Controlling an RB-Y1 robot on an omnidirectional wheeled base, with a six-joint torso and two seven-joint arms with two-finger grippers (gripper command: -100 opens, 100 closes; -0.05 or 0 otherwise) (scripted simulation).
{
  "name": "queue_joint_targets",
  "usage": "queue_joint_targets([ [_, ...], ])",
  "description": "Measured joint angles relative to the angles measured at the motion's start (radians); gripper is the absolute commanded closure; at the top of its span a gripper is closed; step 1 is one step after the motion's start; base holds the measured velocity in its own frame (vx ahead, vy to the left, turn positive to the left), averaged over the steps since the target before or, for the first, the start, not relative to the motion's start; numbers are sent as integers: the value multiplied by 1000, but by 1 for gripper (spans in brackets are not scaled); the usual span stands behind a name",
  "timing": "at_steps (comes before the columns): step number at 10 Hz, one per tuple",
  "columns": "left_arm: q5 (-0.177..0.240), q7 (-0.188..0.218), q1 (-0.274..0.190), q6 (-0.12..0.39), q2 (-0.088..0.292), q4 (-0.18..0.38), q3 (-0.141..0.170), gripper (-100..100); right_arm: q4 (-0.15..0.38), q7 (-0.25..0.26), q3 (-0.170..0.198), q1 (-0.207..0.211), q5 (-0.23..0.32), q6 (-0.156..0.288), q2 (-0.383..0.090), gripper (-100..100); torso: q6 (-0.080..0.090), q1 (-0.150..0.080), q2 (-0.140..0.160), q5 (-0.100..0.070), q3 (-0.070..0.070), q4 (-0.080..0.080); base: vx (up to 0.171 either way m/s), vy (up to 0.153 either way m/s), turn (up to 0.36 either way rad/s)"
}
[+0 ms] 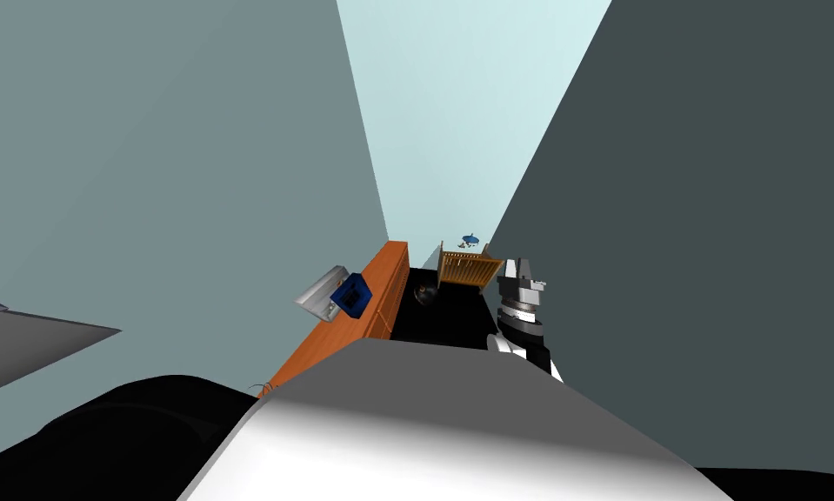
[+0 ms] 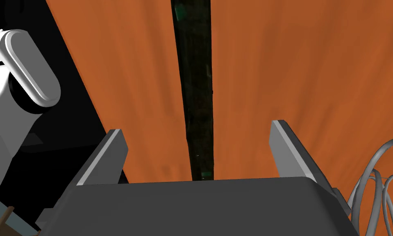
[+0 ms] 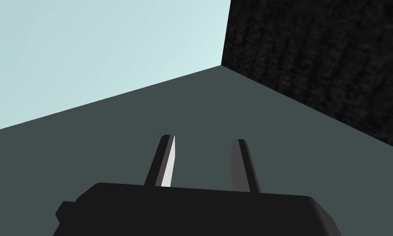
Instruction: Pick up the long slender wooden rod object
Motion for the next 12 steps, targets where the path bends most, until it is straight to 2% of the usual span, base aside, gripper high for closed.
queue_joint_targets([
  [1,-6,-2,-7,12,-20,6,8,-100,0,0,0,0,0,0,0,0,0,0,1,0,0,0,-28,14,-13],
  [2,-7,-3,-7,16,-22,6,9,100,0,0,0,0,0,0,0,0,0,-1,-1,0,0,0,0,0,0],
  [6,-7,-4,-7,15,-21,6,9,100,0,0,0,0,0,0,0,0,-1,-1,-3,0,-2,-1,0,0,0],
  [7,-7,-4,-7,15,-21,6,9,0,0,0,0,0,0,0,0,0,-1,-1,-3,0,-2,-1,0,0,0],
  [8,-7,-4,-7,15,-21,6,9,100,0,0,0,0,0,0,0,0,-1,-1,-3,0,-2,-1,43,-32,64],
  [10,8,-2,29,18,33,-59,2,100,0,0,0,0,0,0,0,0,-1,-5,-7,-1,-4,-1,69,-38,52],
  [11,10,-3,24,2,31,-36,-2,100,0,0,0,0,0,0,0,0,-1,-4,-7,-1,-4,-1,19,-10,0],
  [12,10,-3,23,-4,30,-32,-3,0,0,0,0,0,0,0,0,0,-1,-3,-5,0,-3,-1,0,0,0],
])
